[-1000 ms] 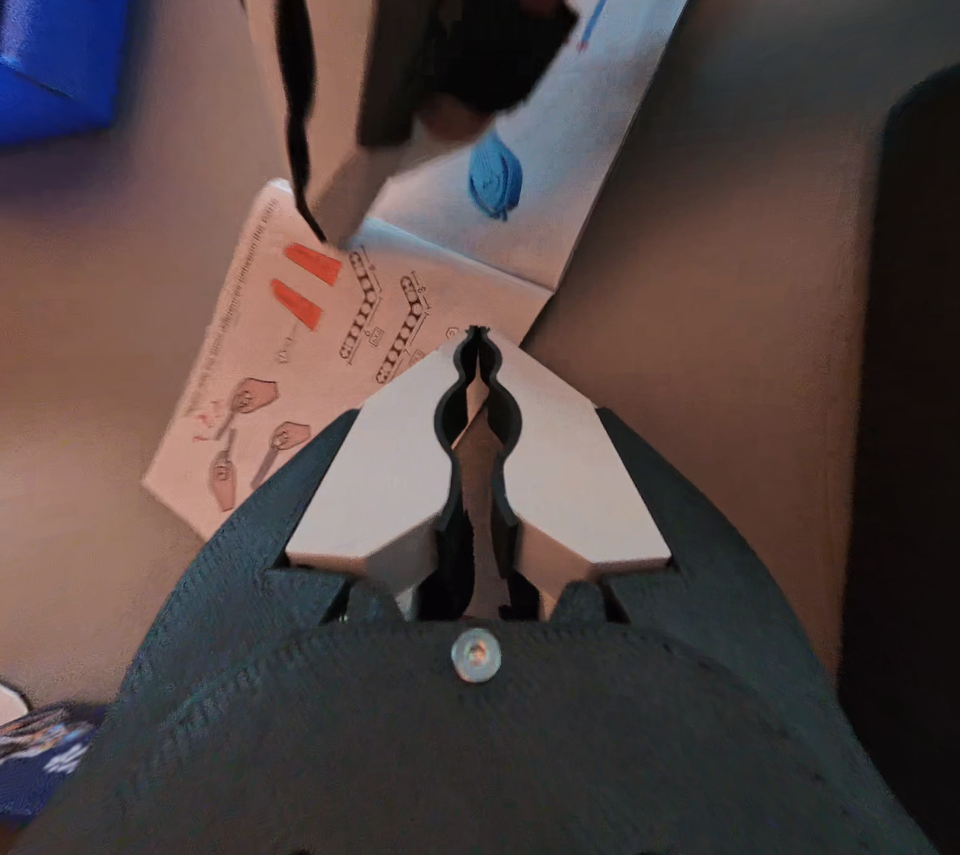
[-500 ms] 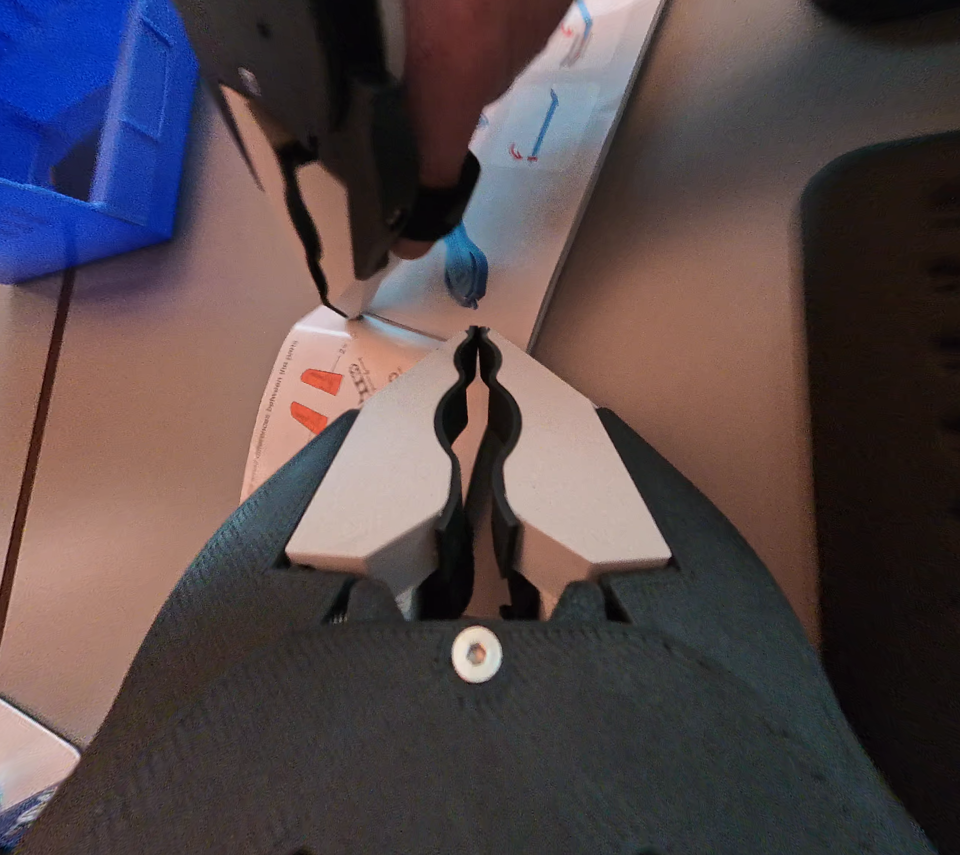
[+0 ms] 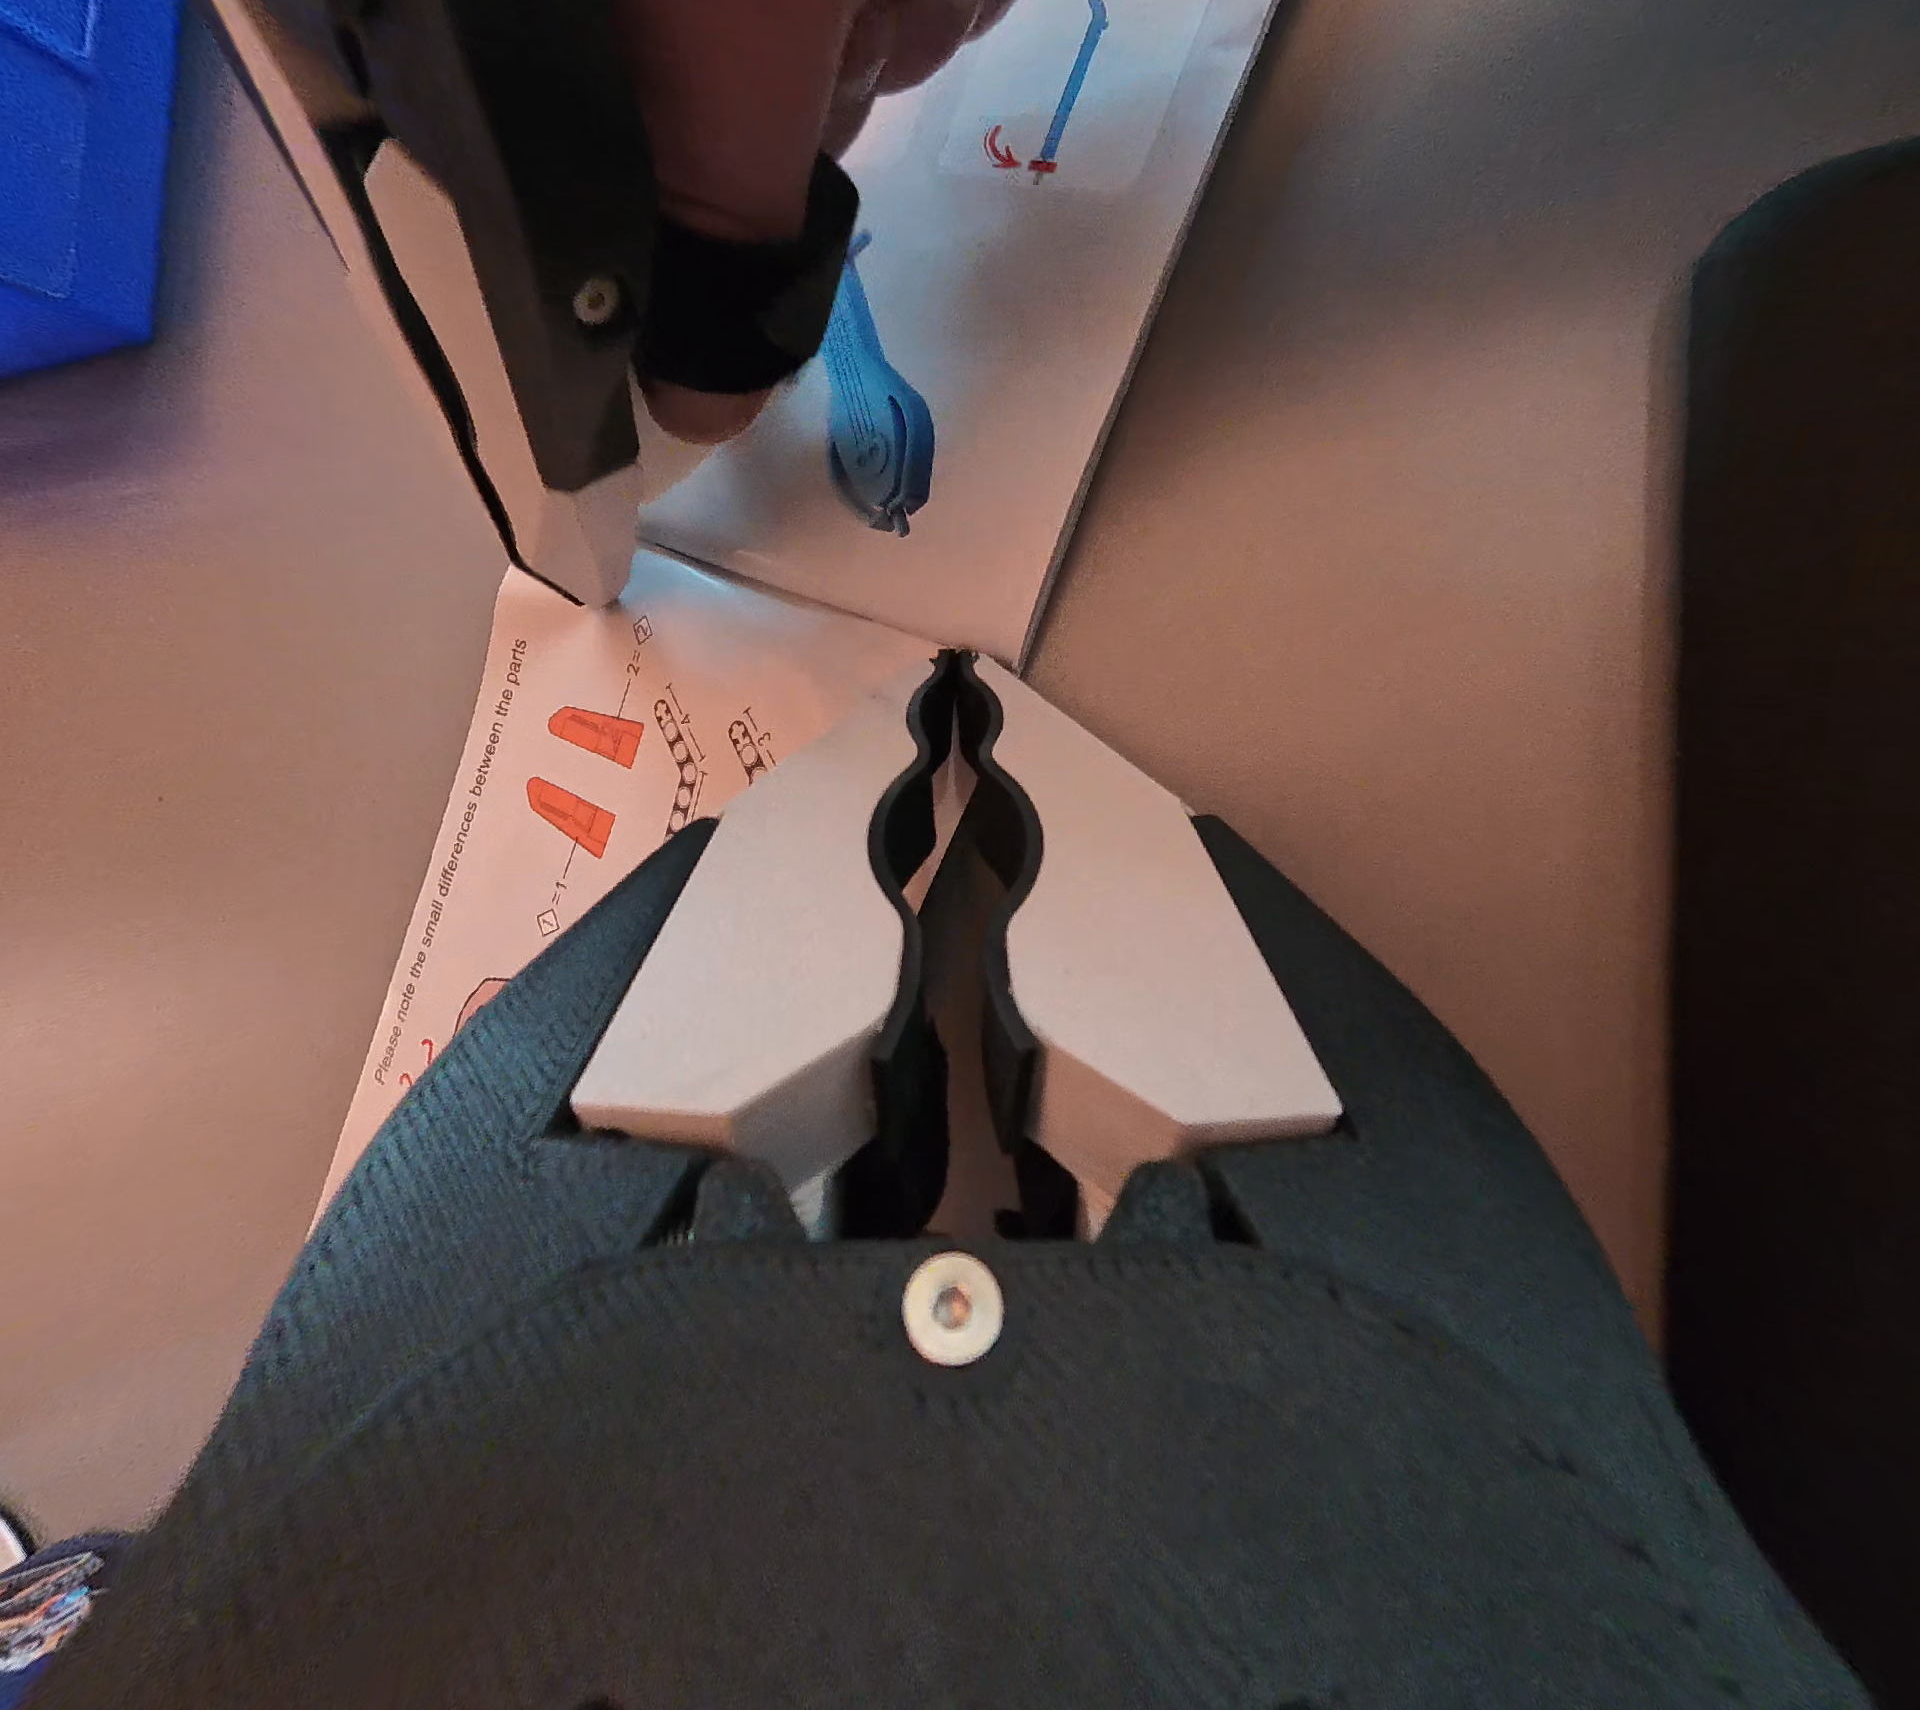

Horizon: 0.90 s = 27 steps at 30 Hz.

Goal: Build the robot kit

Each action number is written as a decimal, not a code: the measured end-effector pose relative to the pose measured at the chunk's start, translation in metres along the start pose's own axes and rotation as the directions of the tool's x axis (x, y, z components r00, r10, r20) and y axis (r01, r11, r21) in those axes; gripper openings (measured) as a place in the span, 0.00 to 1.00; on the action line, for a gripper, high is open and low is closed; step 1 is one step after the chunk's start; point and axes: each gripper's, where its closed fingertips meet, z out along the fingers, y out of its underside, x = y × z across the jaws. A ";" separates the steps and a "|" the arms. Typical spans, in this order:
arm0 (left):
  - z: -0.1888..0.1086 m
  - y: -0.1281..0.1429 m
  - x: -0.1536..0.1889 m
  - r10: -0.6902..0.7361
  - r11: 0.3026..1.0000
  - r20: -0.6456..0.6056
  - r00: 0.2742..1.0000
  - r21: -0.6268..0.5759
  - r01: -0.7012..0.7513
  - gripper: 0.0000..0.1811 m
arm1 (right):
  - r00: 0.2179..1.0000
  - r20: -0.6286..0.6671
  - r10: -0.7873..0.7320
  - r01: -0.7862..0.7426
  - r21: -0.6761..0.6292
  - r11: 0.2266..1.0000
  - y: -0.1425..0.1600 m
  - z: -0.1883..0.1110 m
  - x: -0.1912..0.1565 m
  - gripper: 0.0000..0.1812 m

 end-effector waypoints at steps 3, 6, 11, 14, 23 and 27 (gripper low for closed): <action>0.000 0.000 0.000 0.003 1.000 0.000 1.000 0.007 -0.003 0.00 | 0.999 0.031 0.034 -0.035 0.019 0.999 0.000 0.000 0.000 0.00; -0.002 0.002 0.000 -0.006 1.000 -0.011 1.000 0.009 0.006 0.00 | 0.998 0.009 0.064 -0.065 0.066 0.996 0.000 -0.009 0.004 0.00; -0.005 0.009 -0.004 -0.015 1.000 -0.022 1.000 -0.011 0.014 0.00 | 0.985 -0.111 0.133 -0.111 0.182 0.977 0.016 -0.059 0.039 0.08; -0.006 0.011 -0.008 -0.012 1.000 -0.015 1.000 -0.025 0.011 0.00 | 0.980 -0.163 0.118 -0.101 0.111 0.989 0.047 -0.076 0.048 0.14; -0.005 -0.028 -0.002 0.086 0.989 0.072 0.994 0.111 -0.094 0.08 | 0.982 -0.120 0.146 -0.144 0.029 0.989 0.090 -0.078 0.039 0.20; 0.009 -0.024 0.007 0.077 0.992 0.035 0.996 0.100 -0.081 0.06 | 0.984 -0.114 0.139 -0.139 0.005 0.990 0.091 -0.079 0.040 0.20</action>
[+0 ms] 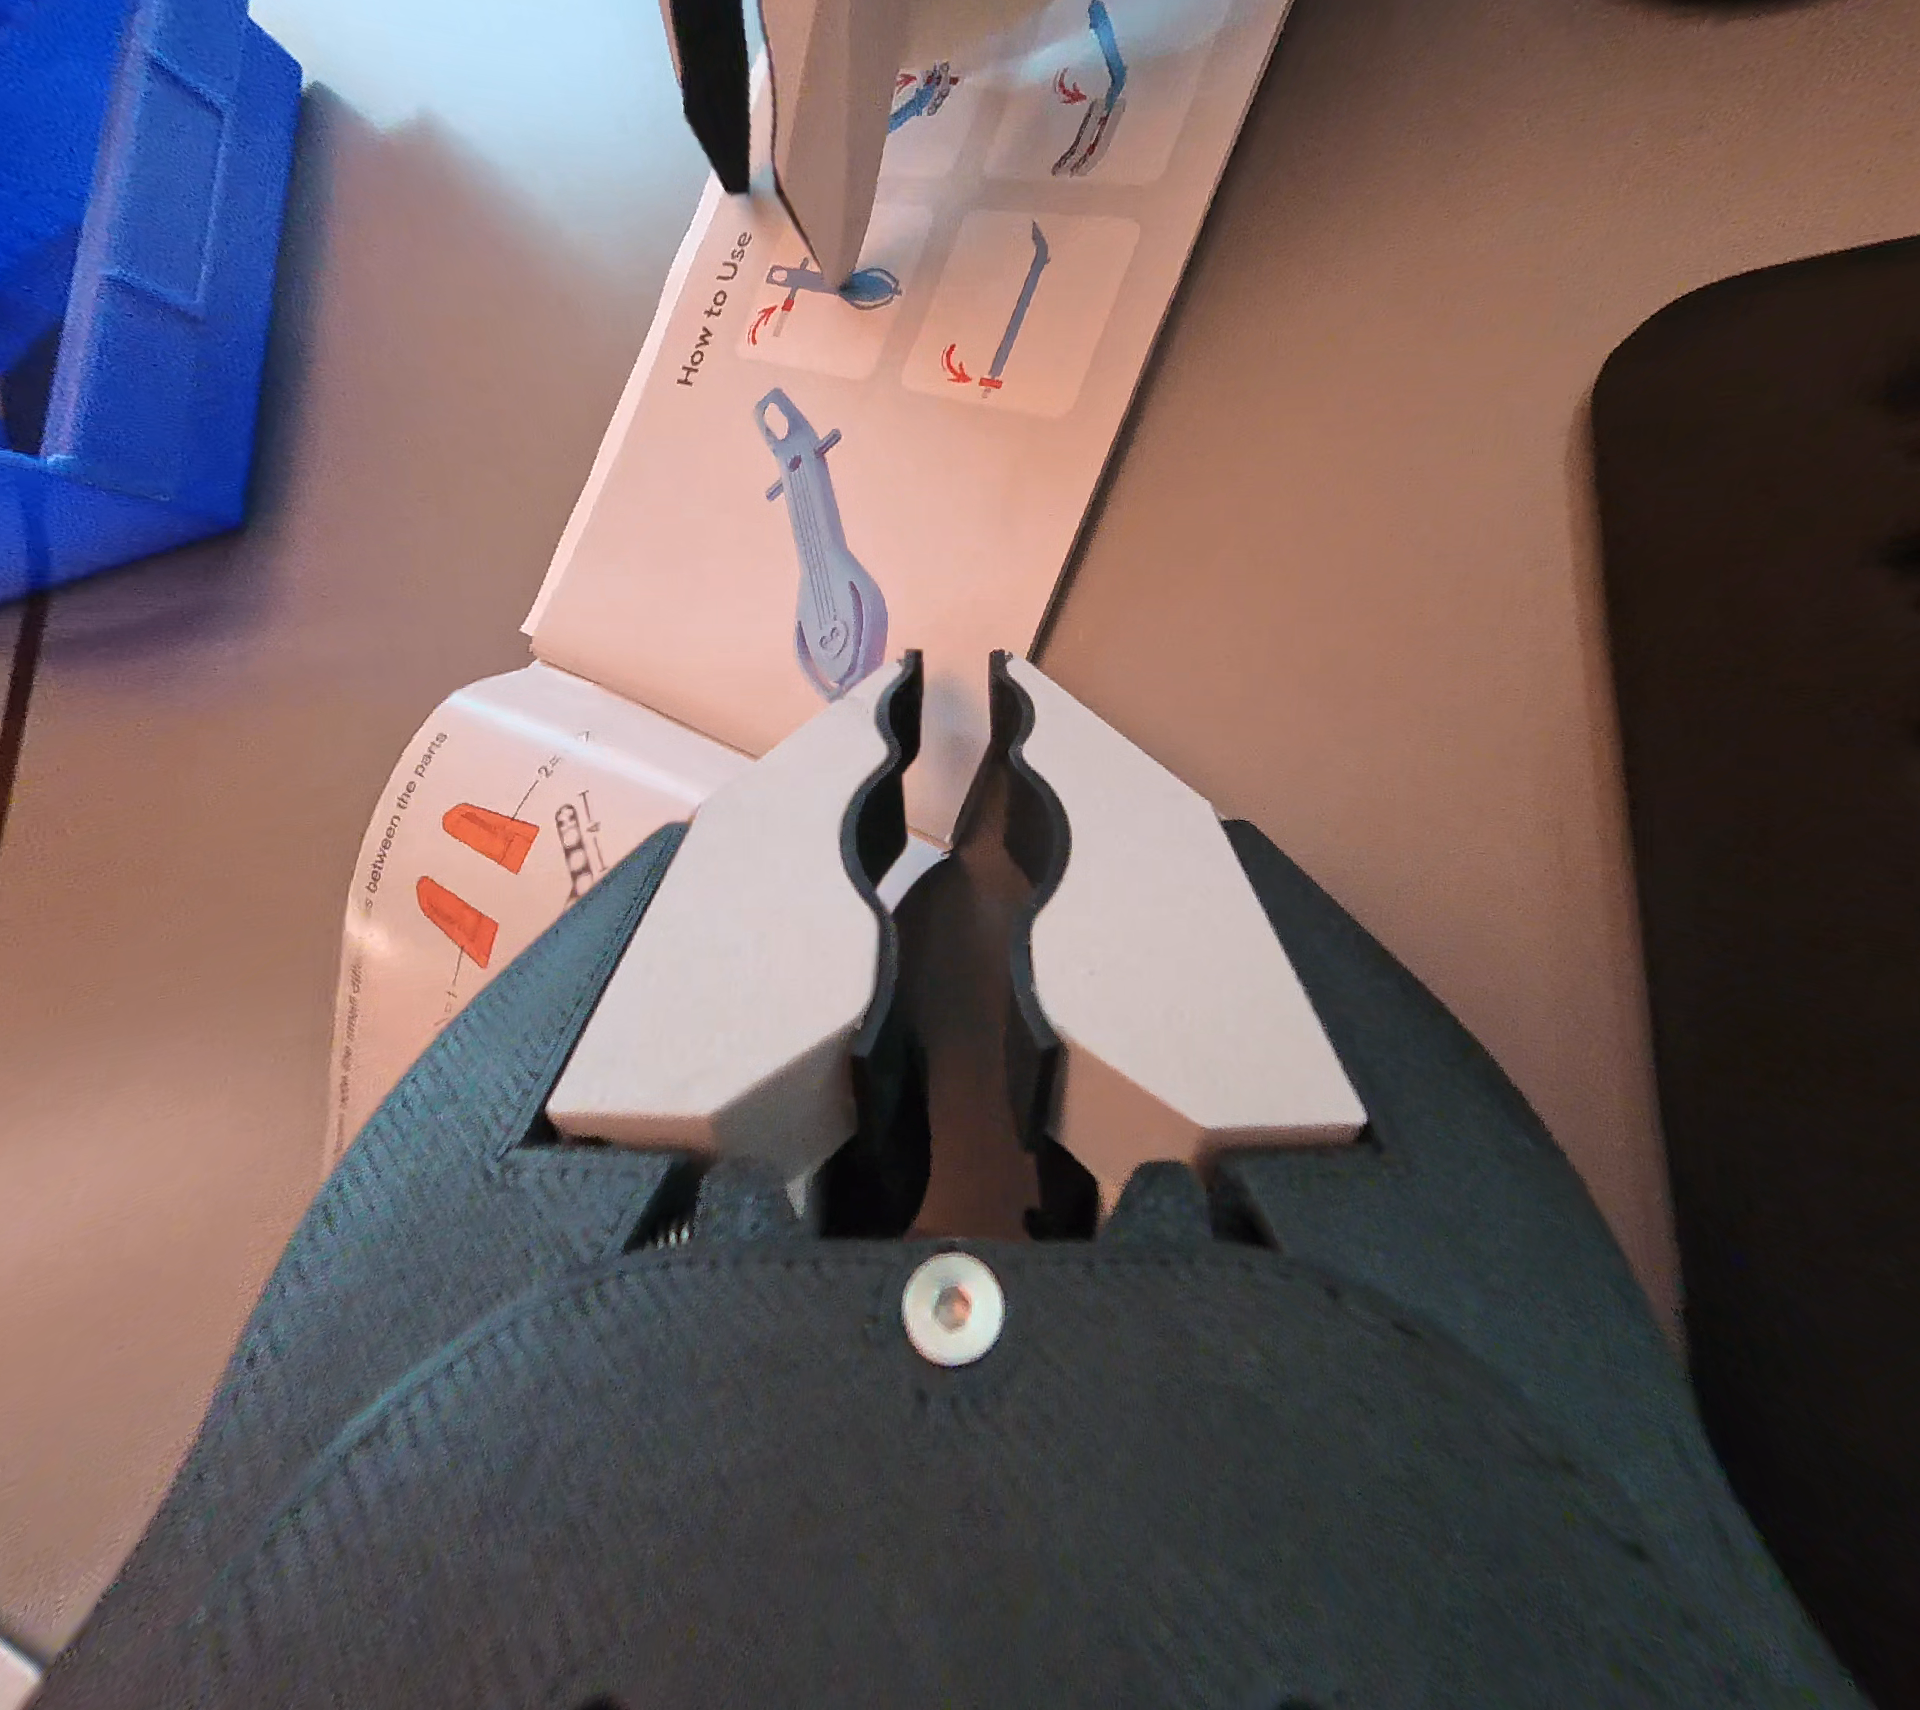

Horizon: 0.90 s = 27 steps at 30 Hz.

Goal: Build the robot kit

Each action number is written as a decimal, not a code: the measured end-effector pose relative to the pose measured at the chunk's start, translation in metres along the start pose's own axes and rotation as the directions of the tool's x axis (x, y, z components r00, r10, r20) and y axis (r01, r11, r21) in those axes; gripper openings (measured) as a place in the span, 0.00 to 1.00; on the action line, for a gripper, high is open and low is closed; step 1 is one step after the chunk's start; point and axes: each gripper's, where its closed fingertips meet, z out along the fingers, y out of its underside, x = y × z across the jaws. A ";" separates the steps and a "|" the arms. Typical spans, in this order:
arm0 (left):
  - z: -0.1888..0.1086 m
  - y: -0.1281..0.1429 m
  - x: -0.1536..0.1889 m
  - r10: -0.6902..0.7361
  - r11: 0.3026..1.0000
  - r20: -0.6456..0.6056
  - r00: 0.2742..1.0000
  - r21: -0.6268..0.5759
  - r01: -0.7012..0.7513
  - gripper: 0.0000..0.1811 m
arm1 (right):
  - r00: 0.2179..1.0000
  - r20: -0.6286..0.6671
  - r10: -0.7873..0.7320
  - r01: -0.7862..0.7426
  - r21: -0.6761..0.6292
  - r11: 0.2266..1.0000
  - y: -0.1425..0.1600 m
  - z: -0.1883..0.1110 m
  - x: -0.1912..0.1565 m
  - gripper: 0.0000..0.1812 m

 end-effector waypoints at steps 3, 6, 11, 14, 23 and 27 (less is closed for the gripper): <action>0.001 0.001 0.003 -0.038 0.999 -0.033 0.999 0.012 0.039 0.04 | 1.000 0.021 0.016 -0.015 -0.010 1.000 0.002 -0.001 0.001 0.23; 0.002 0.002 0.005 -0.036 0.999 -0.034 0.999 0.021 0.037 0.01 | 0.999 0.030 0.018 -0.017 -0.023 1.000 0.003 -0.001 0.003 0.20; 0.003 0.002 0.008 0.022 1.000 0.007 1.000 0.020 -0.022 0.00 | 0.999 0.049 -0.023 0.025 -0.048 0.999 0.003 -0.001 -0.003 0.07; 0.004 0.002 0.008 0.031 0.999 0.018 0.999 0.023 -0.032 0.00 | 0.999 0.028 -0.019 0.020 -0.048 0.999 0.002 -0.001 0.002 0.08; 0.007 0.002 0.009 0.172 0.985 0.106 0.979 -0.009 -0.172 0.00 | 0.995 0.094 -0.024 0.039 -0.165 0.986 0.009 -0.003 0.012 0.24; 0.007 0.002 0.010 0.236 0.972 0.150 0.960 -0.037 -0.233 0.00 | 0.993 0.108 -0.045 0.067 -0.214 0.974 0.009 -0.003 0.016 0.19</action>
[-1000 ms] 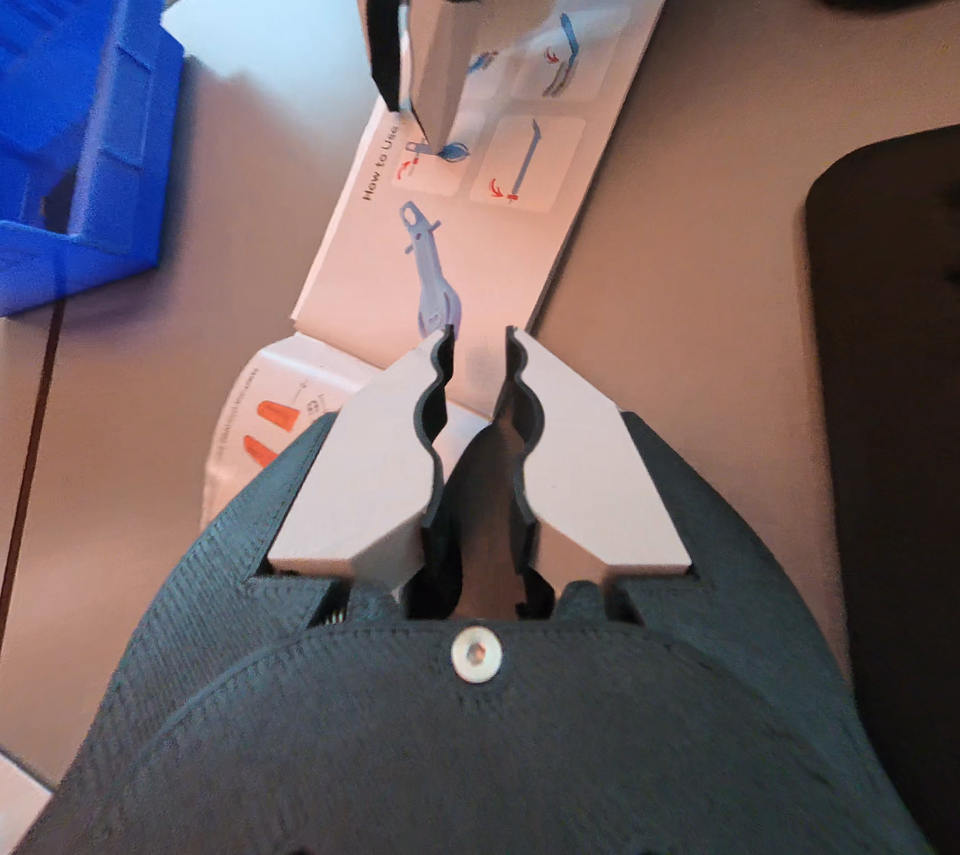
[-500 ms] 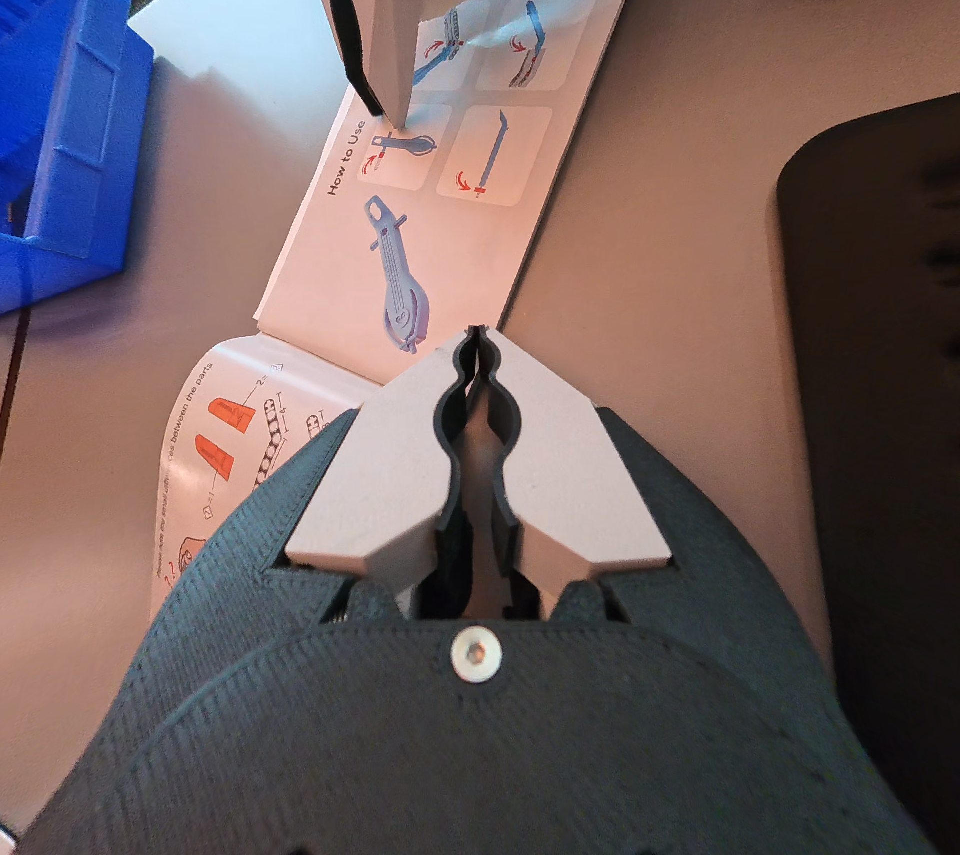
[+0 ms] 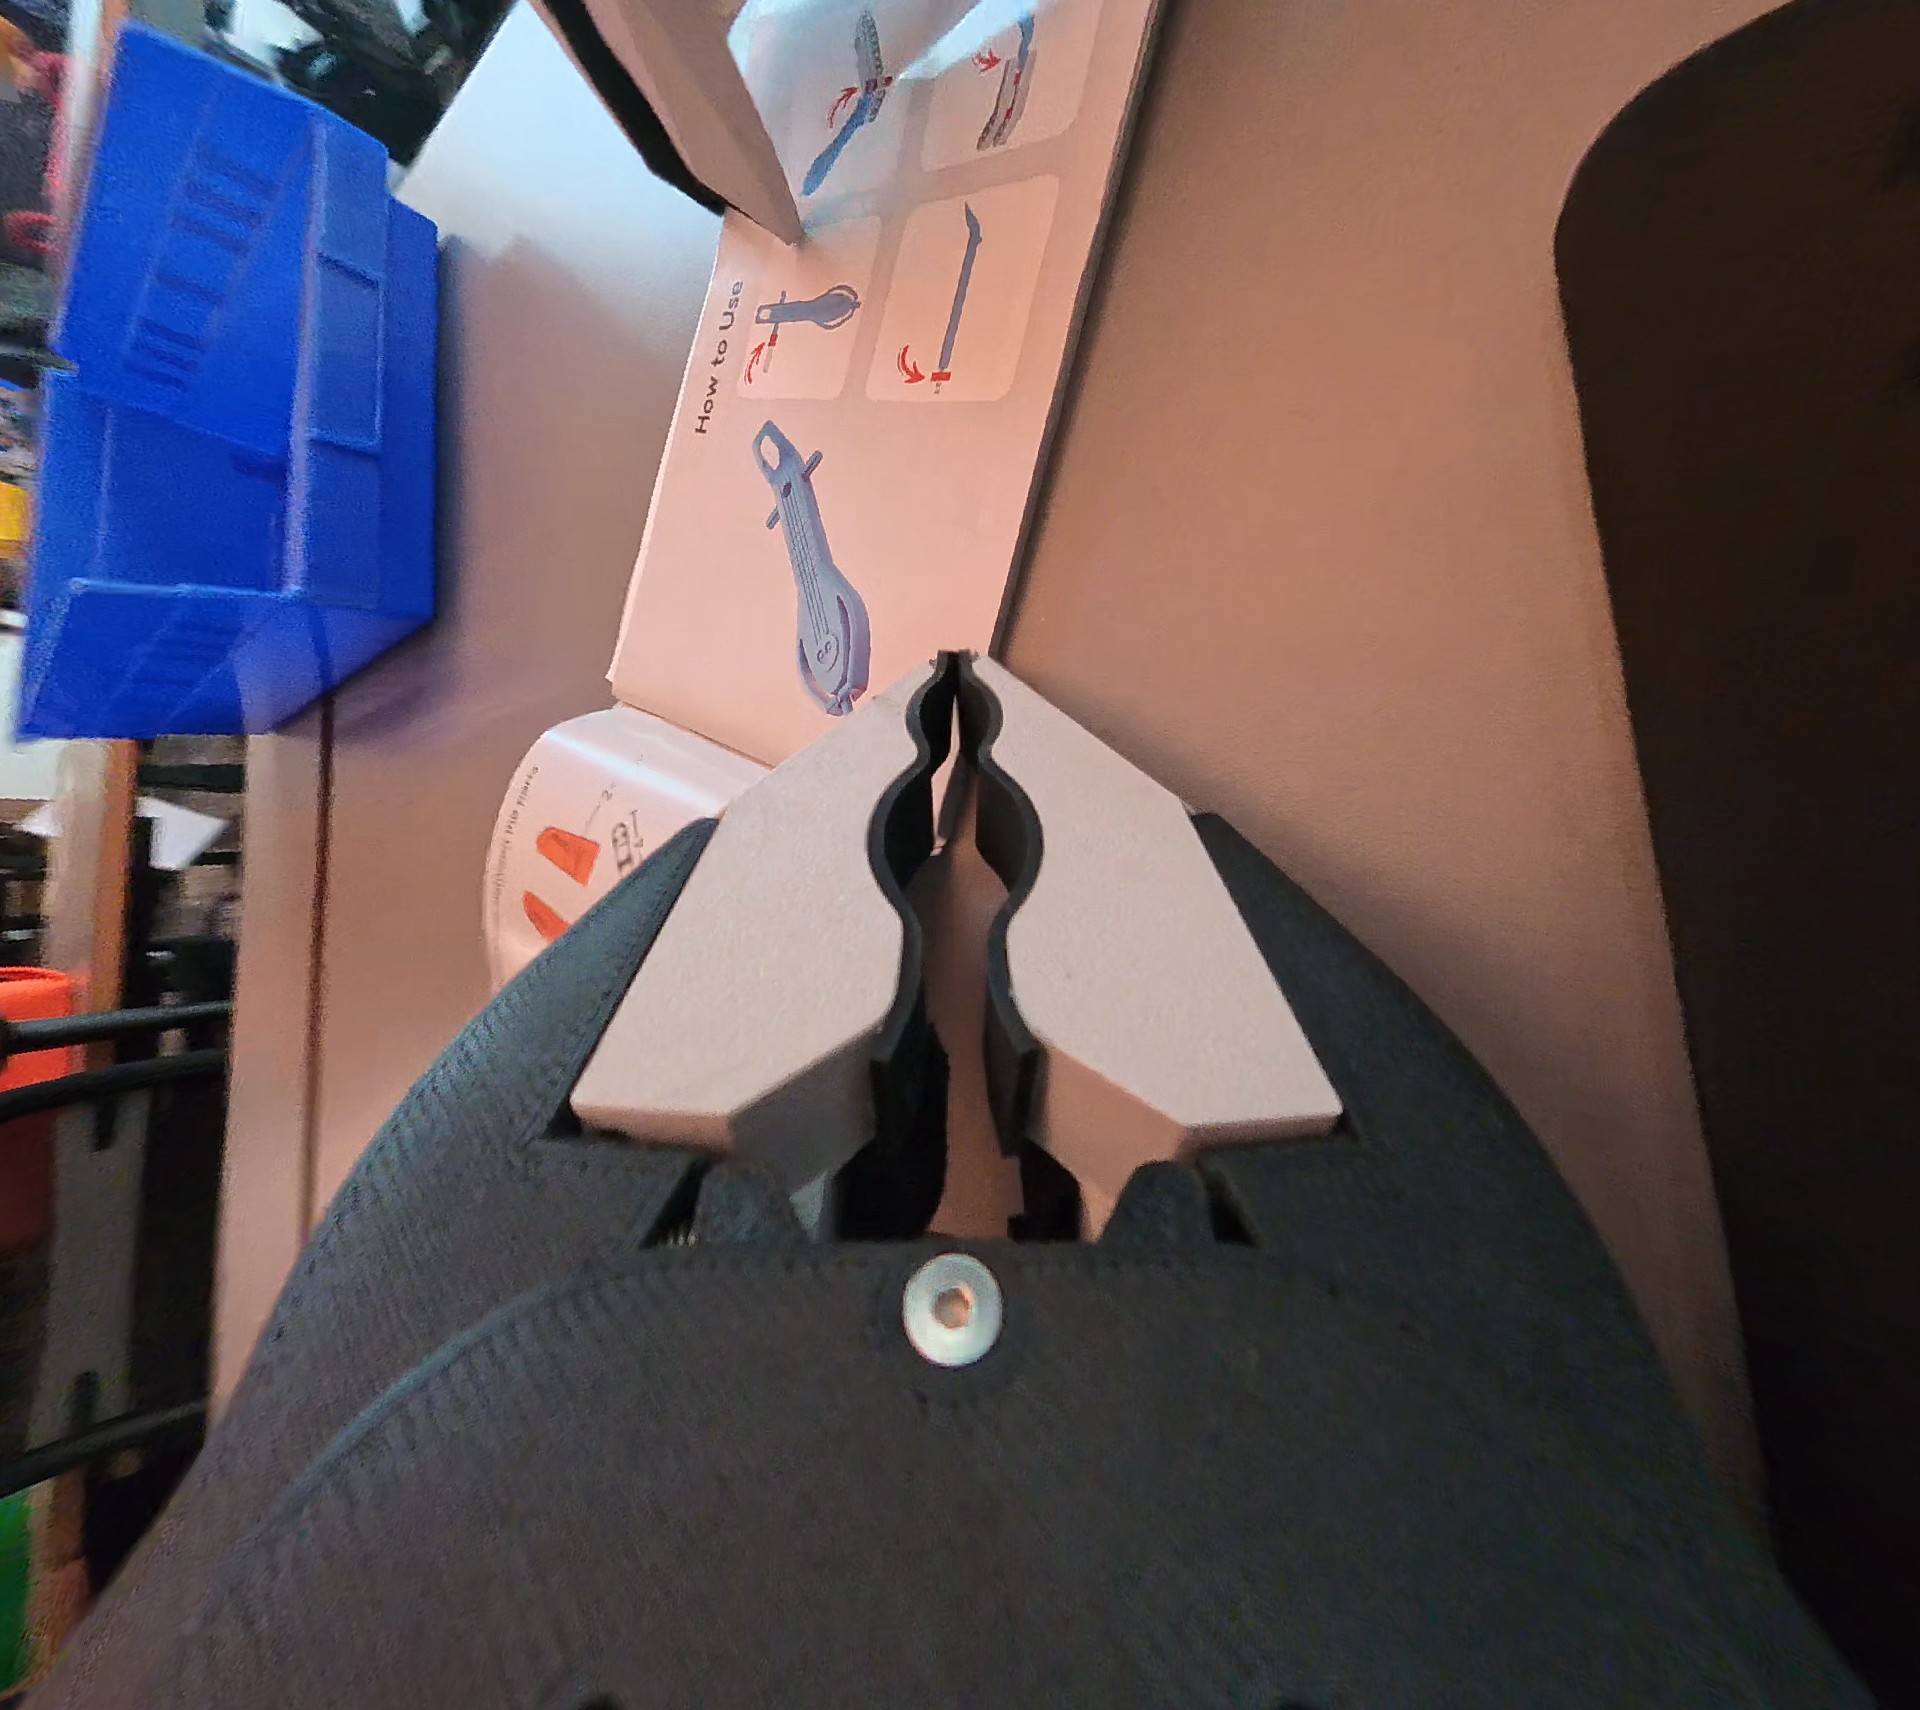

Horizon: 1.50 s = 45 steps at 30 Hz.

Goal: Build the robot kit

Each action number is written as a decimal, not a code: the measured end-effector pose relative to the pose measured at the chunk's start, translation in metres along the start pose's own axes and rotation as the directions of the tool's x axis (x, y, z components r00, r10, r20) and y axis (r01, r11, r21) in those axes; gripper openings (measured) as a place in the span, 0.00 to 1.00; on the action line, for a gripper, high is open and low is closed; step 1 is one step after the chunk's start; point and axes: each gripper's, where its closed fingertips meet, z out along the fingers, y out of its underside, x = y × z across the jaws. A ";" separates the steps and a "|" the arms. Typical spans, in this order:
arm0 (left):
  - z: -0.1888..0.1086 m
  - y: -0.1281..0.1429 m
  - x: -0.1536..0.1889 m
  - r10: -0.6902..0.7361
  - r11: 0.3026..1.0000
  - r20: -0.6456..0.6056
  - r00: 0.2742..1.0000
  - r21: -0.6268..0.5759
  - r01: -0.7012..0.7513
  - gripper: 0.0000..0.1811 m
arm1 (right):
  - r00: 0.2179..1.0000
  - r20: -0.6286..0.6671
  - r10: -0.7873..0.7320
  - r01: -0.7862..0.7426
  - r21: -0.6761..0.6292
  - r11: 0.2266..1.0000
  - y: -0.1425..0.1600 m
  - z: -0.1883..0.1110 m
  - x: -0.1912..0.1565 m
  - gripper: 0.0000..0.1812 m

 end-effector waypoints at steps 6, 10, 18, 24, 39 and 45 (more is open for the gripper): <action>0.001 0.000 0.000 0.031 1.000 0.035 0.999 -0.006 -0.030 0.00 | 0.999 -0.047 -0.029 0.028 -0.012 1.000 -0.001 -0.001 0.004 0.13; 0.001 -0.001 0.000 0.046 0.999 0.049 0.998 -0.012 -0.046 0.00 | 0.993 -0.099 -0.060 0.058 -0.031 0.998 -0.001 -0.001 0.008 0.07; 0.001 -0.001 0.000 0.046 0.999 0.054 0.997 -0.010 -0.045 0.00 | 0.976 -0.181 -0.122 0.111 -0.069 0.991 0.002 -0.003 0.014 0.00; 0.000 -0.001 -0.001 0.042 0.999 0.055 0.998 -0.009 -0.042 0.00 | 0.977 -0.171 -0.126 0.125 -0.013 0.992 -0.006 -0.014 0.007 0.00; -0.002 -0.002 -0.003 0.040 0.999 0.056 0.998 -0.010 -0.040 0.00 | 0.979 -0.171 -0.115 0.109 -0.047 0.993 0.005 -0.014 0.007 0.04; -0.003 -0.002 -0.003 0.042 0.999 0.059 0.997 -0.012 -0.042 0.00 | 0.980 -0.162 -0.118 0.110 -0.058 0.992 0.009 -0.015 0.006 0.06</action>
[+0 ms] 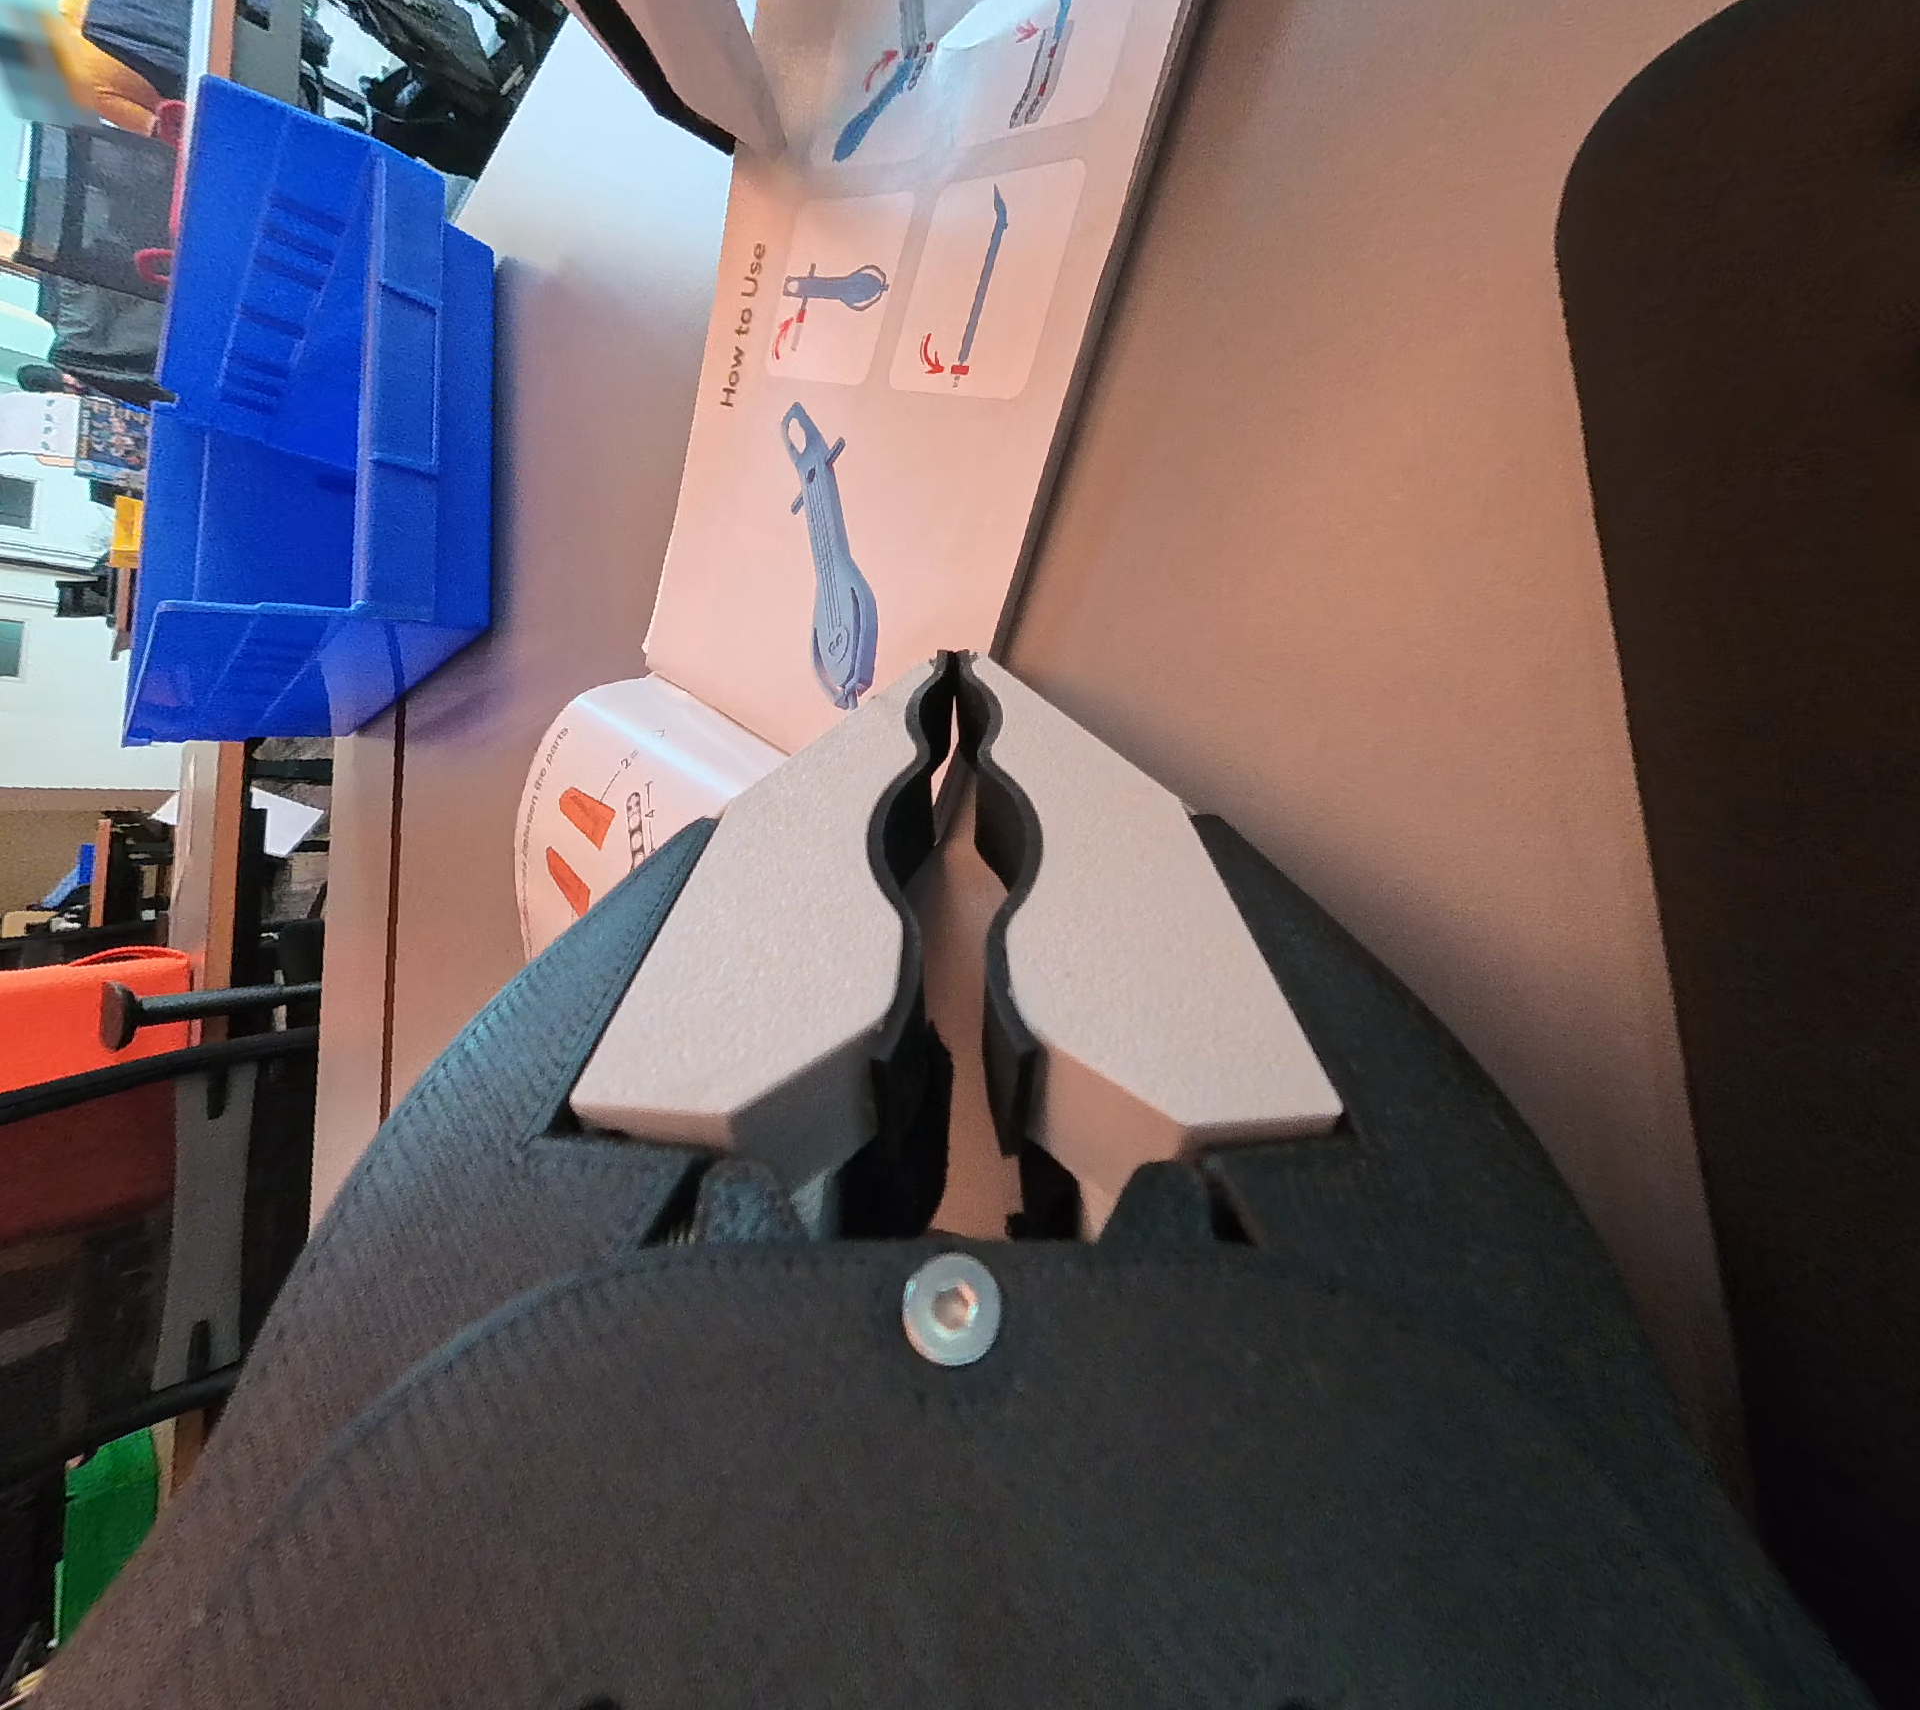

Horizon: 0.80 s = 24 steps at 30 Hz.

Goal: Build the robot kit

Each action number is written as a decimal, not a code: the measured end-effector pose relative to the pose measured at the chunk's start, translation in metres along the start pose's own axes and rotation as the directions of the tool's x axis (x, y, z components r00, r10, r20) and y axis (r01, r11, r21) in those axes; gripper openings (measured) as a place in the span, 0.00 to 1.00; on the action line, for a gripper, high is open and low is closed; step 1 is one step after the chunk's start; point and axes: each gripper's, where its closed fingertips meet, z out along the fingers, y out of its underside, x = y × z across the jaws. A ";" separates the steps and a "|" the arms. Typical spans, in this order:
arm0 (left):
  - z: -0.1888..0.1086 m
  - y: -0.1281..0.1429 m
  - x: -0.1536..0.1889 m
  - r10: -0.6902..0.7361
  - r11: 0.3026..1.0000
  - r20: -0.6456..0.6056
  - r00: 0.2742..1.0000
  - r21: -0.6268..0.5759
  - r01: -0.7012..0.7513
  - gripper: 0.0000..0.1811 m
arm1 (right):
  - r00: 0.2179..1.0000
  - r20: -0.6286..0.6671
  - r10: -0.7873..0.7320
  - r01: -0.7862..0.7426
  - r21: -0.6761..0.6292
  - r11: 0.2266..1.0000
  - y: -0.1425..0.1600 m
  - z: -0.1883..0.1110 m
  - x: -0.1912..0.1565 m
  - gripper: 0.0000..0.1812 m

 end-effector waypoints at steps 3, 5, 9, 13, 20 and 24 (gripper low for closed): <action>0.000 0.000 0.000 0.001 1.000 0.001 1.000 -0.001 -0.001 0.00 | 1.000 -0.006 0.000 0.000 -0.003 1.000 0.001 0.000 -0.001 0.07; -0.001 0.000 0.000 0.002 1.000 0.002 1.000 -0.001 -0.002 0.00 | 1.000 -0.003 -0.005 0.005 -0.007 1.000 0.002 0.001 -0.003 0.10; -0.001 0.000 0.000 0.003 1.000 0.003 1.000 -0.001 -0.003 0.00 | 1.000 -0.006 -0.002 0.002 0.001 1.000 0.003 0.002 -0.004 0.15; -0.001 0.000 0.000 0.002 1.000 0.003 1.000 -0.001 -0.002 0.00 | 1.000 0.013 -0.008 0.008 -0.008 1.000 0.005 0.002 -0.009 0.16; -0.002 0.000 0.000 0.001 1.000 0.003 1.000 0.000 -0.001 0.00 | 0.998 0.052 -0.026 0.027 -0.022 0.999 0.005 0.003 -0.016 0.14; -0.002 0.000 0.000 0.000 1.000 0.003 1.000 0.001 0.000 0.00 | 0.996 0.087 -0.020 0.022 -0.020 1.000 0.005 0.003 -0.019 0.11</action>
